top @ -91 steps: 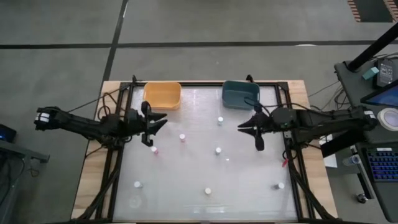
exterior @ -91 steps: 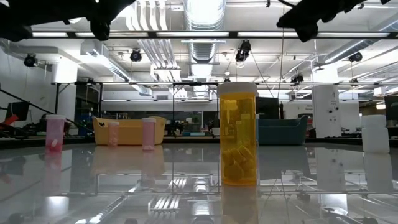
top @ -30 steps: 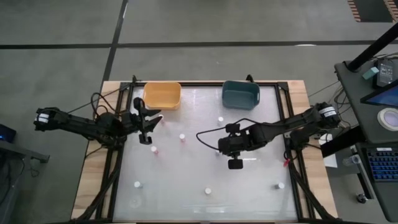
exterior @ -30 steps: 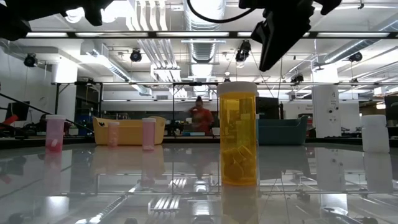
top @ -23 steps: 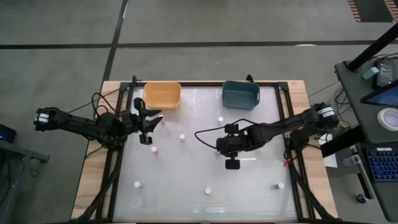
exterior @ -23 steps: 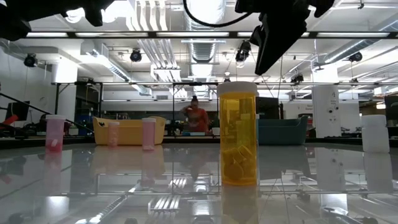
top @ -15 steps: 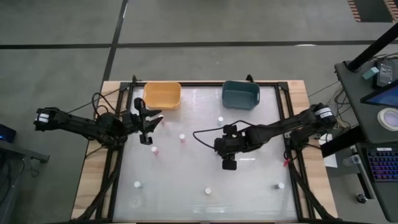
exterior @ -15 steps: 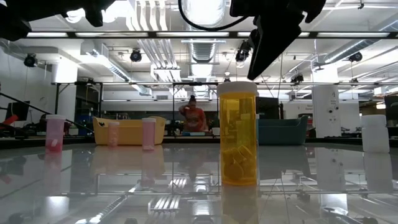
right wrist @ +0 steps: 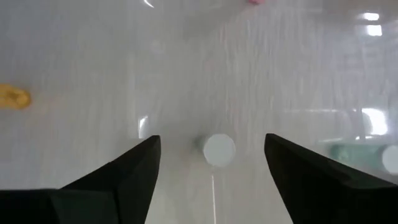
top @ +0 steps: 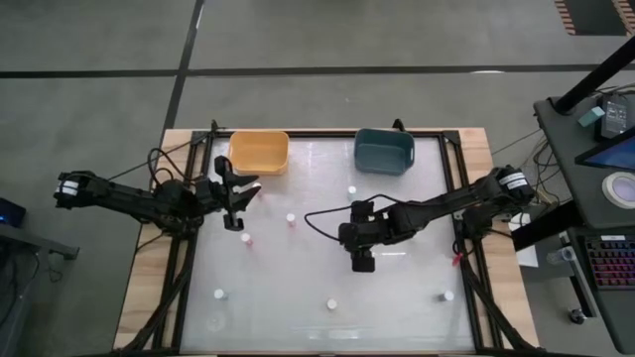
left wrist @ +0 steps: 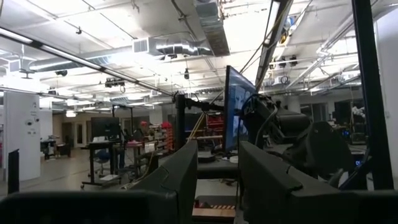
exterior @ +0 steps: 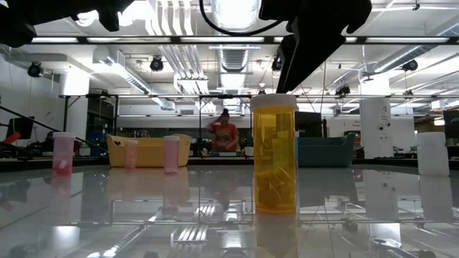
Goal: Pick and place medicine bottles into bin by pill shape (circle, oval)
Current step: Put the top blue capsule bottle into the blue bin
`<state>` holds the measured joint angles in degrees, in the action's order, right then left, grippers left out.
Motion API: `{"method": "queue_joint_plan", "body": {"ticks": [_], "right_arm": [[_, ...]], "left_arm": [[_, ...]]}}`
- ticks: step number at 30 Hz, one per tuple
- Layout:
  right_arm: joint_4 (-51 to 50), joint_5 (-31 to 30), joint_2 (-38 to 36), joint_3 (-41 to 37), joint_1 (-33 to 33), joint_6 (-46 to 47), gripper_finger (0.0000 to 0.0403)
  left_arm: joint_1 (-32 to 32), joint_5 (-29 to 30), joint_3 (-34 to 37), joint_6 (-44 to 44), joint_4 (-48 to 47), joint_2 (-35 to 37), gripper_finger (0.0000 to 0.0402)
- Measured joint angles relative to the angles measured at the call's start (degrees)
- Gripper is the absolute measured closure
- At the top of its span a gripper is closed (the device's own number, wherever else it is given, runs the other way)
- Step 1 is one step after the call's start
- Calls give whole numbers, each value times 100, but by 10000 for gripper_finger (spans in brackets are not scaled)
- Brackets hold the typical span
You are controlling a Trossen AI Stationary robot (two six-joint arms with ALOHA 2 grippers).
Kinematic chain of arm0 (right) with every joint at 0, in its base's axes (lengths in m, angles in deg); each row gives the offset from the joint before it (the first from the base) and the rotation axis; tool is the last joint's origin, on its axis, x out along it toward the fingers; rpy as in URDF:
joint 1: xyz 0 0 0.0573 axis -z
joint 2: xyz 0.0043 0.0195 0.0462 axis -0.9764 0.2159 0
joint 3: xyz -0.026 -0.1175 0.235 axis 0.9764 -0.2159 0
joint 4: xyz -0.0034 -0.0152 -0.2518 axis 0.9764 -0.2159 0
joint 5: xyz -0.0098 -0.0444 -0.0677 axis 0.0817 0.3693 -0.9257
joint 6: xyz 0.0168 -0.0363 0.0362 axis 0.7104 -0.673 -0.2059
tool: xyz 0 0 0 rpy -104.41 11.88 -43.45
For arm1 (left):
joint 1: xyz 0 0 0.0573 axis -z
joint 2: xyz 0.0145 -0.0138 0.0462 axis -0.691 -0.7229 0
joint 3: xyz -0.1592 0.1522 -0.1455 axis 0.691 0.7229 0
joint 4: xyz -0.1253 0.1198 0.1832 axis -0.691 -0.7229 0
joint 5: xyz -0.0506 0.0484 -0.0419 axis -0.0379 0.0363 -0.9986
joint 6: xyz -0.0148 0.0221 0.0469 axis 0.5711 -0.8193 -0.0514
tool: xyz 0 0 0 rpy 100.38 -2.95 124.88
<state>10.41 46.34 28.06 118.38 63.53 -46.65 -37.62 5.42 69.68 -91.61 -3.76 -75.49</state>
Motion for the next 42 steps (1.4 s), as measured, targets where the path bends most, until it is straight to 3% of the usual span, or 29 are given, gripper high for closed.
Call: {"method": "queue_joint_plan", "body": {"ticks": [13,21,32,42], "right_arm": [[207,-137,601,-311,92,-9,131],[311,-131,738,-322,172,9,156],[314,-128,744,-390,273,94,203],[315,-89,744,-390,269,134,275]], "left_arm": [[0,0,2,-2,1,-13,298],[0,0,2,-2,-2,-18,298],[0,0,2,-2,-3,-16,298],[0,0,2,-2,-2,-18,298]]}}
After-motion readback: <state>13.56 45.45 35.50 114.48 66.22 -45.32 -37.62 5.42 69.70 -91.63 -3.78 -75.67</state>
